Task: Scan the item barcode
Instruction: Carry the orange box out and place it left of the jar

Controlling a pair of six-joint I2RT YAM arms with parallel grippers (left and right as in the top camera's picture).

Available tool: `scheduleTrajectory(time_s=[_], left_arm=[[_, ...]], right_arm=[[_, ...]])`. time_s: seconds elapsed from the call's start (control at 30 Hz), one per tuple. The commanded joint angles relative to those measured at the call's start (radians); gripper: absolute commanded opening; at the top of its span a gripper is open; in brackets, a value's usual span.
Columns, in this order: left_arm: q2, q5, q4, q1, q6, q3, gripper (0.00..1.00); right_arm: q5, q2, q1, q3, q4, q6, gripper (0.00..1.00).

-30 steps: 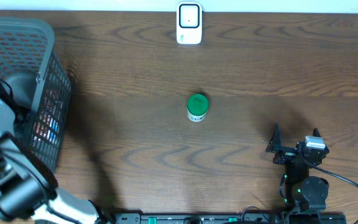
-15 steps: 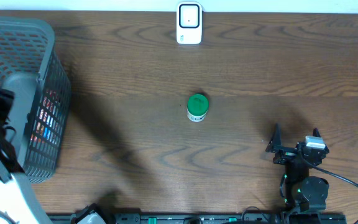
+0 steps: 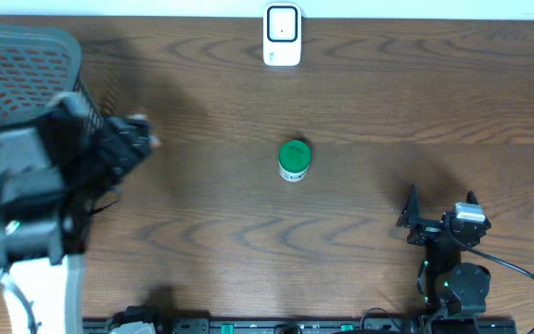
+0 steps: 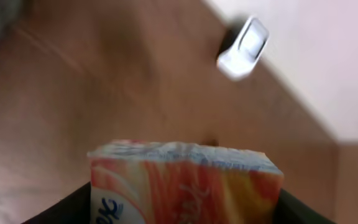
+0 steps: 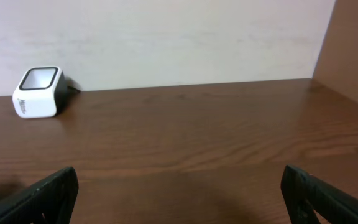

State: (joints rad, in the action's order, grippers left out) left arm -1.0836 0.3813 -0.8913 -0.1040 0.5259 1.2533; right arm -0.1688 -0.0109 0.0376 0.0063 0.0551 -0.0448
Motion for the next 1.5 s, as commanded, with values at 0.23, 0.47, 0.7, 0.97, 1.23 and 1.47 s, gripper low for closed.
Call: scheduleTrajectory(time_s=[0.23, 0.47, 0.7, 0.97, 1.23, 1.47], left_arm=[[-0.389, -0.370, 0.034, 0.423, -0.005, -0.027, 0.68], [-0.678, -0.420, 0.159, 0.510, 0.018, -0.027, 0.69], [-0.838, -0.419, 0.224, 0.528, 0.051, -0.027, 0.75], [-0.646, -0.416, 0.175, 0.528, 0.000, 0.002, 0.96], [-0.176, -0.421, 0.089, 0.454, -0.127, 0.141, 0.98], [0.036, -0.452, -0.011, 0.071, -0.124, 0.325, 0.98]], right_arm=[[0.002, 0.004, -0.006, -0.001, 0.005, -0.010, 0.99], [0.002, 0.004, -0.006, -0.001, 0.005, -0.010, 0.99], [0.002, 0.004, -0.006, -0.001, 0.005, -0.010, 0.99], [0.002, 0.004, -0.006, -0.001, 0.005, -0.010, 0.99], [0.002, 0.004, -0.006, -0.001, 0.005, -0.010, 0.99], [0.002, 0.004, -0.006, -0.001, 0.005, -0.010, 0.99]])
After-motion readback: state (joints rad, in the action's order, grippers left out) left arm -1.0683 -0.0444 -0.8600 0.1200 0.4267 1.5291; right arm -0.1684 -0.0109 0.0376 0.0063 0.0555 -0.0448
